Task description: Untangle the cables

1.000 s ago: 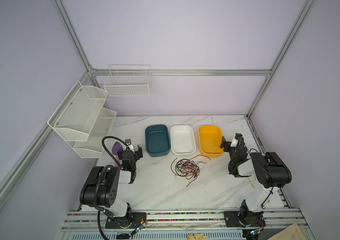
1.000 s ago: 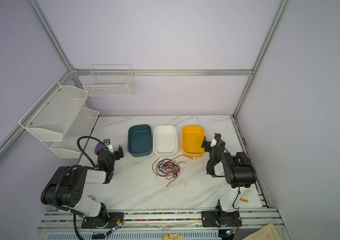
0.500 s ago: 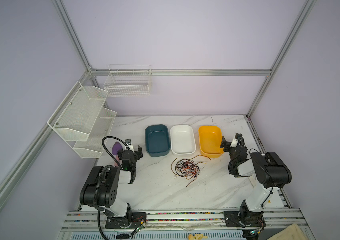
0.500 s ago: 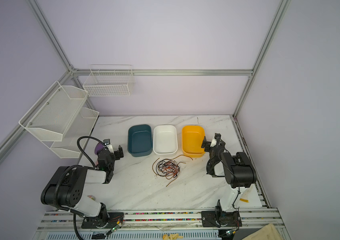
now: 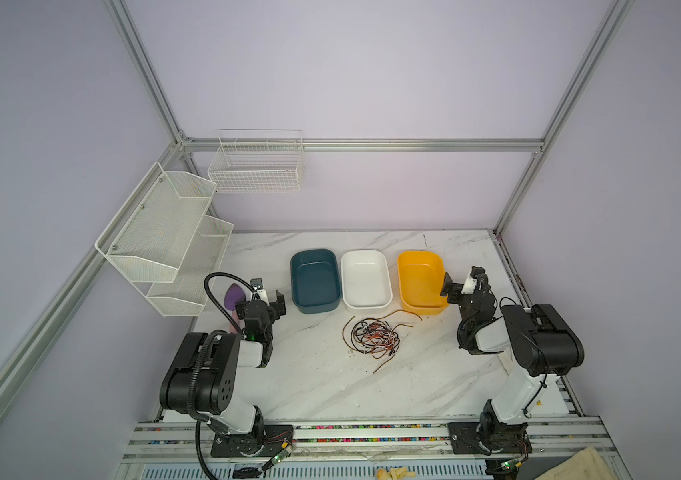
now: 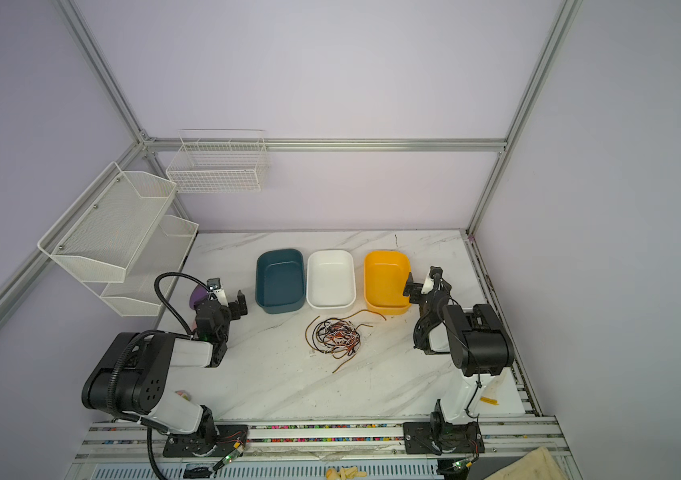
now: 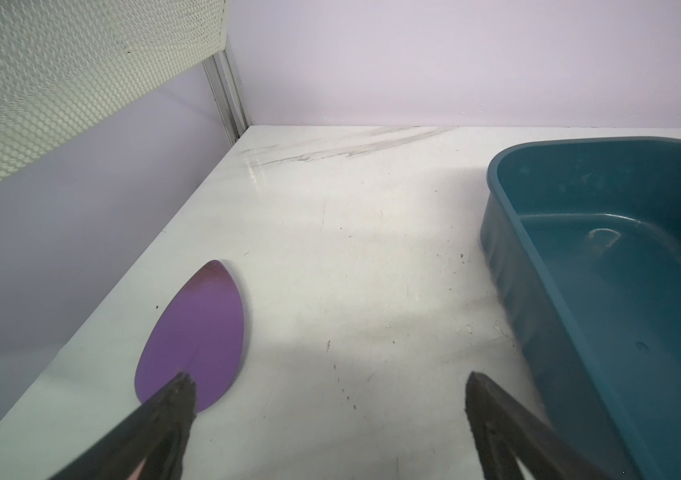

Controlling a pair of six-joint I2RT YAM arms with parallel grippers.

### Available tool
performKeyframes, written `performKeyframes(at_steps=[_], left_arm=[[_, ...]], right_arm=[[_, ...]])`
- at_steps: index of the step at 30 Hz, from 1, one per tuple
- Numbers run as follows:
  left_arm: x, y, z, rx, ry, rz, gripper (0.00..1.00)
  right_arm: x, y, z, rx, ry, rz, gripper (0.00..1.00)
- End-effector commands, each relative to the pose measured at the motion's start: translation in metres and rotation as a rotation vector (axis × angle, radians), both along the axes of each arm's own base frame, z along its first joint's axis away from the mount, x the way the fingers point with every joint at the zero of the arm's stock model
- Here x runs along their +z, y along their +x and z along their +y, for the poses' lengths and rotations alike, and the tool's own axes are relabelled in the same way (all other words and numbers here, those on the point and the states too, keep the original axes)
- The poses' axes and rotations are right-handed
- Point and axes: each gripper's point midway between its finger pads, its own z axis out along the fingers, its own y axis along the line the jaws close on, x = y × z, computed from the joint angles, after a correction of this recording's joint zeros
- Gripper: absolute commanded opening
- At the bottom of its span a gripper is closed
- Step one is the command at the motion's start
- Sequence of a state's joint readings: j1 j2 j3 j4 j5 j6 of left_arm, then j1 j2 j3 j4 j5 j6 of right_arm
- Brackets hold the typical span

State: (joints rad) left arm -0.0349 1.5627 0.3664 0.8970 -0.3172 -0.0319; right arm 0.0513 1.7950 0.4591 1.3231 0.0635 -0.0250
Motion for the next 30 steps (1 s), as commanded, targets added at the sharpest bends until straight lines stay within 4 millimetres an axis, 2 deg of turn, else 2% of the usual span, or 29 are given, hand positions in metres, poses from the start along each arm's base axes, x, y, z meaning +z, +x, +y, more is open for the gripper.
performKeyframes(at_steps=[1, 22, 24, 26, 28, 30], left_arm=[[0.014, 0.006, 0.001, -0.004, 0.012, -0.055, 1.0], [0.014, 0.006, 0.001, -0.003, 0.012, -0.053, 1.0], [0.014, 0.006, 0.001, -0.003, 0.012, -0.054, 1.0], [0.013, 0.006, 0.001, -0.003, 0.012, -0.052, 1.0], [0.014, 0.006, 0.001, -0.004, 0.012, -0.054, 1.0], [0.013, 0.006, 0.001, -0.004, 0.012, -0.053, 1.0]], right_arm=[[0.013, 0.001, 0.002, 0.005, -0.018, -0.038, 0.98], [0.016, 0.001, 0.001, -0.001, -0.012, -0.048, 0.98], [0.028, -0.002, -0.013, -0.081, 0.011, -0.059, 0.98], [0.048, -0.011, -0.031, -0.192, 0.05, -0.063, 0.98], [0.08, -0.022, -0.03, -0.18, 0.071, -0.132, 0.98], [0.098, -0.035, -0.023, -0.131, 0.132, -0.196, 0.98]])
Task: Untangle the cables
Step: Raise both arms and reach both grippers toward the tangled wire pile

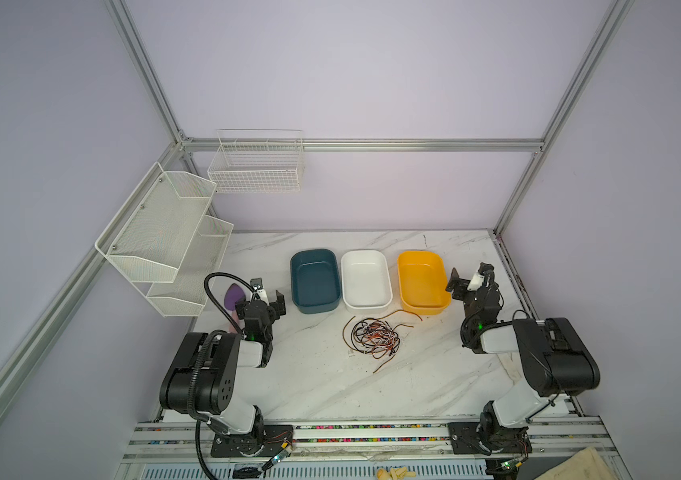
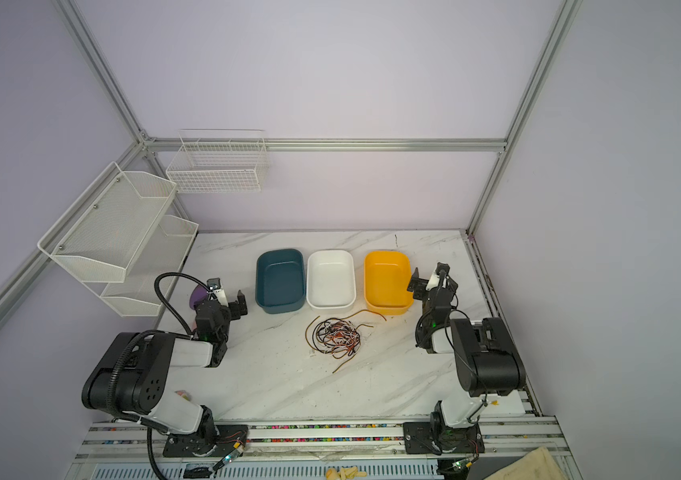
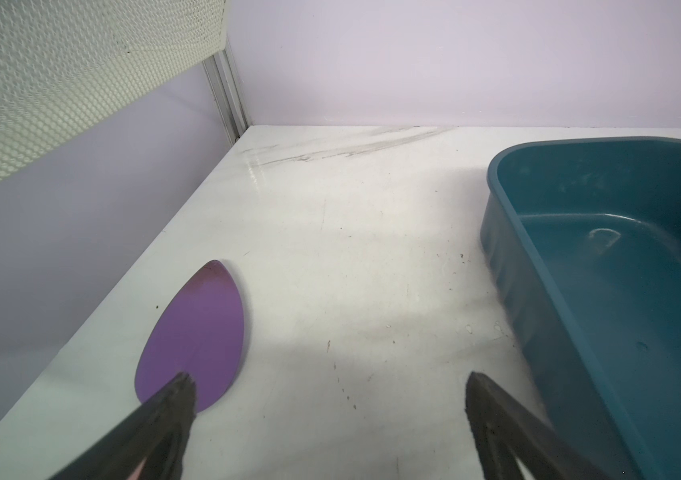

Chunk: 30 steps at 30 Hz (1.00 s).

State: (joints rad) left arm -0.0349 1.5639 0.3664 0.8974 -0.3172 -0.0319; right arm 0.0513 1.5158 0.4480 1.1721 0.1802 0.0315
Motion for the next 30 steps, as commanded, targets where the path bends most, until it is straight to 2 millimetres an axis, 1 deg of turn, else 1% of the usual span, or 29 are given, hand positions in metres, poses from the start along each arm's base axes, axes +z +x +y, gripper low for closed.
performKeyframes(at_steps=[1, 2, 4, 6, 7, 8, 9, 10, 11, 13, 14, 15, 16, 19, 20, 21, 24, 26, 28, 30], left_arm=[[0.013, 0.006, 0.001, -0.004, 0.012, -0.053, 1.0], [0.014, 0.006, 0.001, -0.004, 0.012, -0.054, 1.0], [0.014, 0.006, 0.001, -0.004, 0.013, -0.055, 1.0], [0.014, 0.006, 0.001, -0.001, 0.011, -0.055, 1.0], [0.019, 0.004, 0.001, -0.005, 0.016, -0.074, 1.0], [0.026, 0.001, -0.003, -0.029, 0.017, -0.095, 1.0], [0.033, -0.001, -0.004, -0.034, 0.017, -0.108, 1.0], [0.038, -0.005, 0.0, -0.016, 0.018, -0.109, 1.0], [0.052, -0.009, 0.001, -0.009, 0.012, -0.134, 1.0], [0.077, -0.017, -0.001, -0.019, 0.009, -0.173, 1.0], [0.092, -0.022, -0.002, -0.023, -0.006, -0.201, 1.0], [0.102, -0.026, -0.002, -0.016, -0.034, -0.222, 1.0], [0.117, -0.031, -0.003, -0.018, -0.066, -0.253, 1.0], [0.149, -0.036, -0.016, -0.092, -0.136, -0.287, 1.0], [0.157, -0.037, -0.02, -0.108, -0.165, -0.296, 1.0], [0.164, -0.038, -0.023, -0.121, -0.202, -0.294, 1.0], [0.172, -0.041, -0.027, -0.11, -0.361, -0.269, 1.0], [0.178, -0.045, -0.03, -0.104, -0.441, -0.25, 1.0], [0.18, -0.05, -0.032, -0.087, -0.54, -0.235, 1.0], [0.189, -0.057, -0.046, -0.167, -0.568, -0.219, 1.0]], right_arm=[[0.031, -0.018, 0.007, 0.042, 0.077, -0.095, 0.98], [0.037, -0.019, 0.011, 0.066, 0.101, -0.102, 0.98], [0.055, -0.024, 0.015, 0.09, 0.204, -0.125, 0.98], [0.078, -0.025, 0.023, 0.144, 0.294, -0.153, 0.98], [0.088, -0.025, 0.027, 0.177, 0.369, -0.171, 0.98], [0.093, -0.024, 0.029, 0.196, 0.481, -0.179, 0.98], [0.093, -0.022, 0.031, 0.213, 0.584, -0.178, 0.98], [0.093, -0.021, 0.036, 0.242, 0.637, -0.169, 0.98], [0.089, -0.018, 0.042, 0.269, 0.667, -0.146, 0.98], [0.092, -0.013, 0.06, 0.376, 0.643, -0.126, 0.98], [0.09, -0.011, 0.068, 0.415, 0.645, -0.11, 0.98], [0.087, -0.009, 0.071, 0.422, 0.67, -0.095, 0.98], [0.082, -0.008, 0.072, 0.419, 0.696, -0.078, 0.98], [0.075, -0.008, 0.079, 0.426, 0.698, -0.041, 0.98], [0.076, -0.009, 0.084, 0.44, 0.685, -0.032, 0.98], [0.077, -0.008, 0.093, 0.458, 0.658, -0.012, 0.98], [0.079, -0.006, 0.116, 0.46, 0.535, 0.071, 0.98], [0.076, -0.007, 0.126, 0.46, 0.484, 0.129, 0.98], [0.076, -0.01, 0.133, 0.475, 0.459, 0.171, 0.98], [0.078, -0.018, 0.142, 0.488, 0.427, 0.202, 0.98]])
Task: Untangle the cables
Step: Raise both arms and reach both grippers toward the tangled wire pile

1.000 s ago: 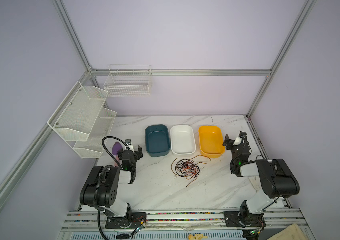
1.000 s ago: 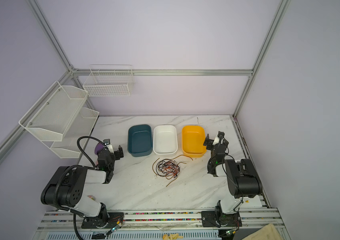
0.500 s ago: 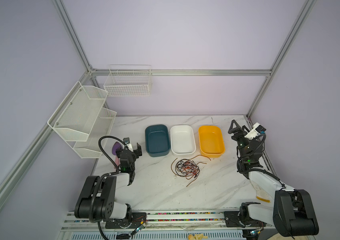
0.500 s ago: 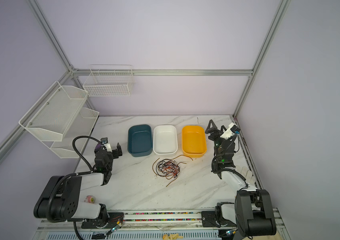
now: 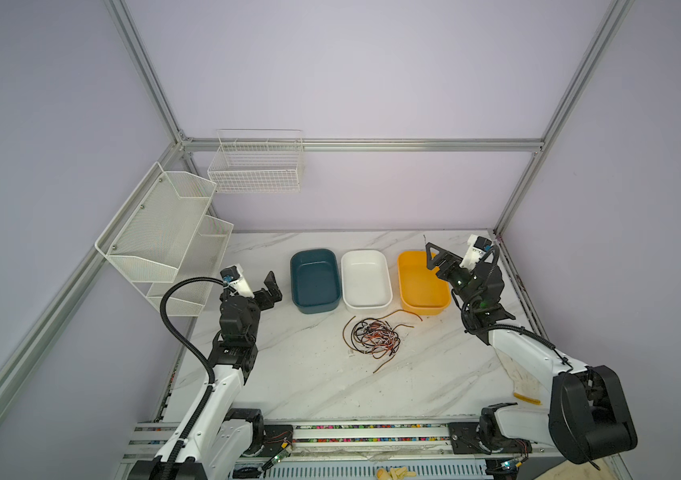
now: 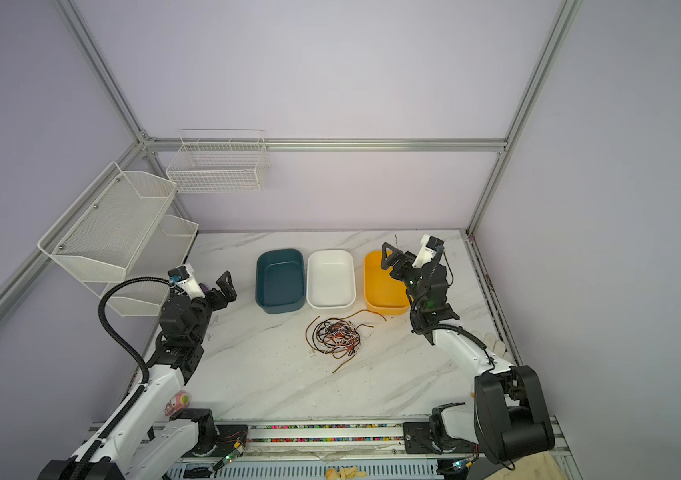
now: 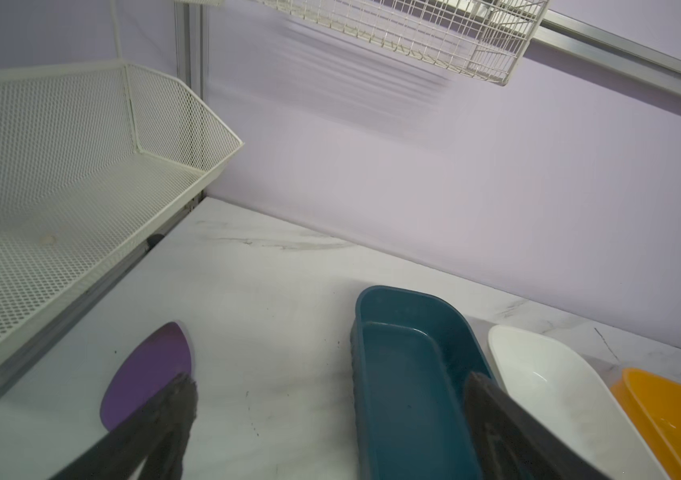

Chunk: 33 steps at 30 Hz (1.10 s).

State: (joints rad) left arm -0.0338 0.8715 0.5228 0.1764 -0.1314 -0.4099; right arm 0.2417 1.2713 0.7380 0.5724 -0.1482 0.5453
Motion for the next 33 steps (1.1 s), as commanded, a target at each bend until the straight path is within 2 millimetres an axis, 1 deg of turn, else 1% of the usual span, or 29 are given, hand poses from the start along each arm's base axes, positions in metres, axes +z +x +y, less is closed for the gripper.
performKeyframes(at_steps=[1, 3, 5, 7, 9, 11, 15, 18, 20, 23, 27, 29, 31, 33], left_arm=[[0.048, -0.011, -0.026, -0.133, -0.159, -0.039, 1.0], [0.054, -0.018, -0.038, -0.202, -0.207, -0.059, 1.0], [0.058, -0.024, -0.048, -0.254, -0.262, -0.081, 1.0], [0.059, -0.027, -0.059, -0.322, -0.283, -0.095, 1.0], [0.056, -0.028, -0.067, -0.367, -0.287, -0.079, 1.0], [0.046, -0.027, -0.069, -0.373, -0.298, -0.035, 1.0], [0.016, -0.024, -0.058, -0.277, -0.307, 0.117, 1.0], [0.001, -0.026, -0.059, -0.262, -0.322, 0.195, 1.0], [-0.012, -0.028, -0.063, -0.262, -0.333, 0.238, 1.0], [-0.027, -0.033, -0.069, -0.245, -0.303, 0.294, 1.0], [-0.038, -0.035, -0.086, -0.267, -0.274, 0.334, 1.0], [-0.043, -0.036, -0.095, -0.284, -0.26, 0.354, 1.0], [-0.048, -0.036, -0.104, -0.303, -0.25, 0.378, 1.0], [-0.048, -0.036, -0.116, -0.338, -0.229, 0.399, 1.0]], right_arm=[[-0.008, -0.015, 0.009, 0.017, -0.12, 0.082, 0.97], [-0.007, -0.024, 0.019, 0.035, -0.161, 0.096, 0.97], [-0.011, -0.034, 0.028, 0.051, -0.201, 0.116, 0.97], [-0.019, -0.042, 0.036, 0.063, -0.241, 0.136, 0.97], [-0.028, -0.05, 0.044, 0.078, -0.278, 0.153, 0.96], [-0.039, -0.056, 0.053, 0.098, -0.303, 0.173, 0.95], [-0.064, -0.068, 0.079, 0.158, -0.359, 0.211, 0.92], [-0.083, -0.072, 0.097, 0.195, -0.4, 0.242, 0.89], [-0.093, -0.074, 0.101, 0.194, -0.438, 0.257, 0.87], [-0.102, -0.077, 0.105, 0.204, -0.449, 0.272, 0.85], [-0.108, -0.083, 0.114, 0.259, -0.44, 0.289, 0.78], [-0.113, -0.084, 0.114, 0.258, -0.448, 0.312, 0.75], [-0.123, -0.087, 0.113, 0.258, -0.445, 0.349, 0.74], [-0.131, -0.093, 0.113, 0.27, -0.437, 0.388, 0.72]])
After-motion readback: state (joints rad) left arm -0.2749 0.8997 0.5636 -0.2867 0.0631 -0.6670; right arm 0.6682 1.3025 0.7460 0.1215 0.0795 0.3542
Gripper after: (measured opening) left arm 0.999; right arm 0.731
